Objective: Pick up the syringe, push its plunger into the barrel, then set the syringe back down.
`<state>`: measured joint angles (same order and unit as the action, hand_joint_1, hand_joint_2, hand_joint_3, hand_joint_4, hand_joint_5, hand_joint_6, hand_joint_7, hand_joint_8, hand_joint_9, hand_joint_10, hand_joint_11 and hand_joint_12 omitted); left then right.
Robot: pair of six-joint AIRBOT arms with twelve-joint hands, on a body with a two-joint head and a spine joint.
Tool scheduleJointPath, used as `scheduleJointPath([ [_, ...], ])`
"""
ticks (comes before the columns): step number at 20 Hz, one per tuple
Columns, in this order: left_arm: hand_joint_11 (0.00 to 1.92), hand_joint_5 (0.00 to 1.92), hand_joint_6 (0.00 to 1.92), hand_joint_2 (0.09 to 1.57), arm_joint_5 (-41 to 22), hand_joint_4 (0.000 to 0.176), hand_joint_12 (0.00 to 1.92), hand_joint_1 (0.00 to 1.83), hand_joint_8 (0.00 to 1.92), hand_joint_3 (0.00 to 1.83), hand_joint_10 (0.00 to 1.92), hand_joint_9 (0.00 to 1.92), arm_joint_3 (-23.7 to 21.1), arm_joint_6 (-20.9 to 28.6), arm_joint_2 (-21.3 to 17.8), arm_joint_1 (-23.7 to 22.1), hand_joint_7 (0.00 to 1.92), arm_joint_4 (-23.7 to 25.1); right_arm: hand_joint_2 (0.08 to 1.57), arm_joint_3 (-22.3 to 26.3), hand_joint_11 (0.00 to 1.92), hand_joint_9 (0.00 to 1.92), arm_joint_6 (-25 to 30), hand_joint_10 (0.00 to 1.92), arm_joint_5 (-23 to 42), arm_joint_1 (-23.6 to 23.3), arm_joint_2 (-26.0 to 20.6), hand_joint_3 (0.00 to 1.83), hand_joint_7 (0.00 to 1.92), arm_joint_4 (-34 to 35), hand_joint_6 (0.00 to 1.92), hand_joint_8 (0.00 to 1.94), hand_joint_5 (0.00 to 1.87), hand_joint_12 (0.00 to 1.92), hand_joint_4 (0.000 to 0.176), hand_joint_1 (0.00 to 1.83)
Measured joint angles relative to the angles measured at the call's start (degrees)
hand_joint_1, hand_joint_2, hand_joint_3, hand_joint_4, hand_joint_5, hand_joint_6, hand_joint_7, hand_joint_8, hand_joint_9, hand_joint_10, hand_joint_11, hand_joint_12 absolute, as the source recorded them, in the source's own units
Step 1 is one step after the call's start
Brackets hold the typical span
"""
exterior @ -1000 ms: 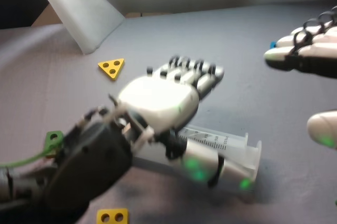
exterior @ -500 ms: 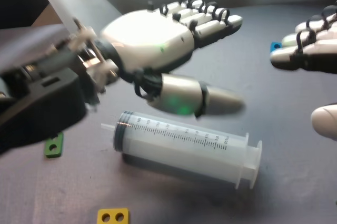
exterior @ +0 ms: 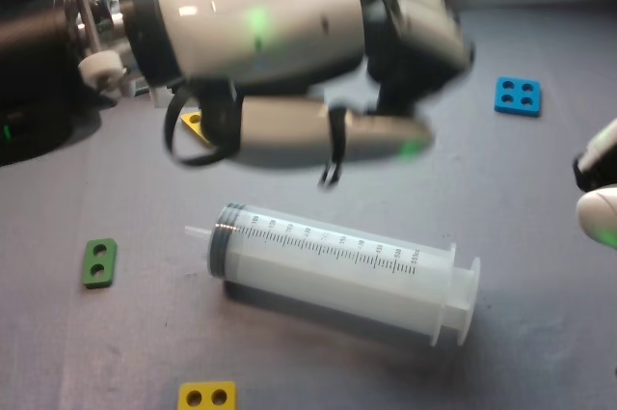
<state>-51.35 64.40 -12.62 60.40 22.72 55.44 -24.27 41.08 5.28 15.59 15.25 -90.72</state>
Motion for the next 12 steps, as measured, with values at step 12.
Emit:
scheduleJointPath([
  [12, 0.70, 0.84, 1.92, 1.57, -4.59, 0.000, 1.92, 0.29, 1.92, 0.03, 1.92, 0.79, -3.80, 8.63, -10.95, -8.28, 0.91, 15.67, 1.57, 0.00, 1.11, 1.16, 0.00, 1.92, -0.07, -0.07, -0.02, 0.00, 1.18, 0.00, 1.92, 1.94, 1.10, 1.92, 0.000, 0.38],
])
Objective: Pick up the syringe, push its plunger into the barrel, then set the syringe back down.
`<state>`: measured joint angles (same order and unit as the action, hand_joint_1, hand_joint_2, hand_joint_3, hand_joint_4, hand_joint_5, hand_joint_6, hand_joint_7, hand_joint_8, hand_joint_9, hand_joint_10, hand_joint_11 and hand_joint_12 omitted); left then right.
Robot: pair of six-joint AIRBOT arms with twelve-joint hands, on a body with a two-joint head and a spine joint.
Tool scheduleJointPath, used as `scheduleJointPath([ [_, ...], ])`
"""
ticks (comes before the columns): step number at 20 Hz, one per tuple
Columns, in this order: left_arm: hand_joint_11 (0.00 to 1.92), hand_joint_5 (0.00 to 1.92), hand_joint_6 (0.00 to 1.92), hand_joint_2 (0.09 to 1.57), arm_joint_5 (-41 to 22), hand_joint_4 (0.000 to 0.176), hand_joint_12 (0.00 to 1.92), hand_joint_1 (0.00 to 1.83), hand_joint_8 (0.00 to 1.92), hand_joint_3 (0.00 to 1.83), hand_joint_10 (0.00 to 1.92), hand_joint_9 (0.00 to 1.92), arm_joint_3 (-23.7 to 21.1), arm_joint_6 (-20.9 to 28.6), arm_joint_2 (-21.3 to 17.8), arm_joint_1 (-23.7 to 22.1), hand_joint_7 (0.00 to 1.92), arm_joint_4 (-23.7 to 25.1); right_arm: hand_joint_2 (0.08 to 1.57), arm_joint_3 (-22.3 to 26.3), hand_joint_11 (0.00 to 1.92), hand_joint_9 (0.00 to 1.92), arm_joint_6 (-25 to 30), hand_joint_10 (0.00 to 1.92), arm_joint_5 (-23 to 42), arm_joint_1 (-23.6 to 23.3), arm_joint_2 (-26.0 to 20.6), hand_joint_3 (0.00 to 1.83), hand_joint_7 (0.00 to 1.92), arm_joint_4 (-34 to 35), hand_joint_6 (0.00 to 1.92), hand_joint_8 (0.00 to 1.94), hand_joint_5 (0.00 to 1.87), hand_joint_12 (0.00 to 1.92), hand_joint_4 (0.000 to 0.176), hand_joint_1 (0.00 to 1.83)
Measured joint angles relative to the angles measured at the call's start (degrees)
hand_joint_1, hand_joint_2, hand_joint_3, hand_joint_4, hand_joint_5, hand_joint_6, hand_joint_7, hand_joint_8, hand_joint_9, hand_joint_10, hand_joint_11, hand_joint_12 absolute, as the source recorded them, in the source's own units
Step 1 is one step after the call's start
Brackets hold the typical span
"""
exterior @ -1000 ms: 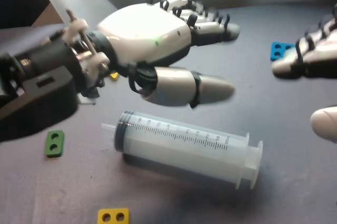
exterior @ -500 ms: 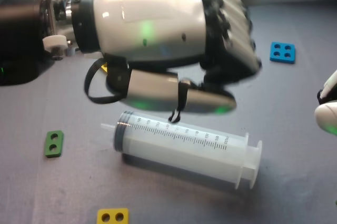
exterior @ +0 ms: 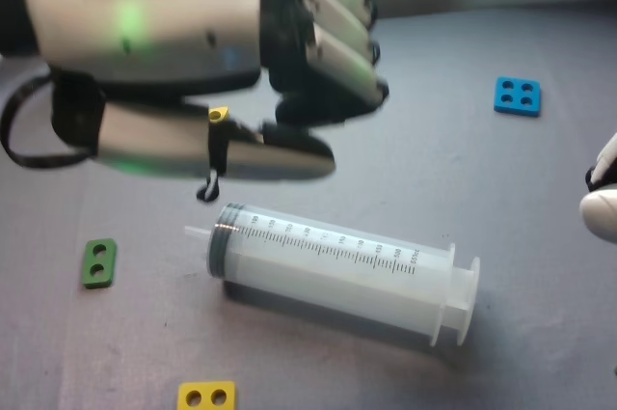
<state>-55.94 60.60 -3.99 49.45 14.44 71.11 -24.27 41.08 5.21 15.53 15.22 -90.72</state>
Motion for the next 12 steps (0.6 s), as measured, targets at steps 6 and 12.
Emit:
scheduleJointPath([
  [6, 0.66, 0.81, 1.92, 1.57, 1.90, 0.000, 1.92, 0.25, 1.92, 0.04, 1.92, 0.75, -0.68, 0.00, -0.46, -1.46, 0.87, 0.31, 1.57, 0.00, 1.07, 1.13, 0.00, 1.92, -0.11, 0.00, 0.00, 0.02, 1.15, 0.00, 1.92, 1.94, 1.09, 1.92, 0.000, 0.34],
  [12, 0.66, 0.82, 1.92, 1.57, 3.17, 0.000, 1.92, 0.23, 1.92, 0.04, 1.92, 0.76, -1.75, 0.00, -0.44, -1.46, 0.88, -0.70, 1.55, 0.00, 1.08, 1.13, 0.00, 1.92, -0.42, -0.04, 0.00, 0.00, 1.14, 0.02, 1.92, 1.94, 1.05, 1.92, 0.000, 0.41],
])
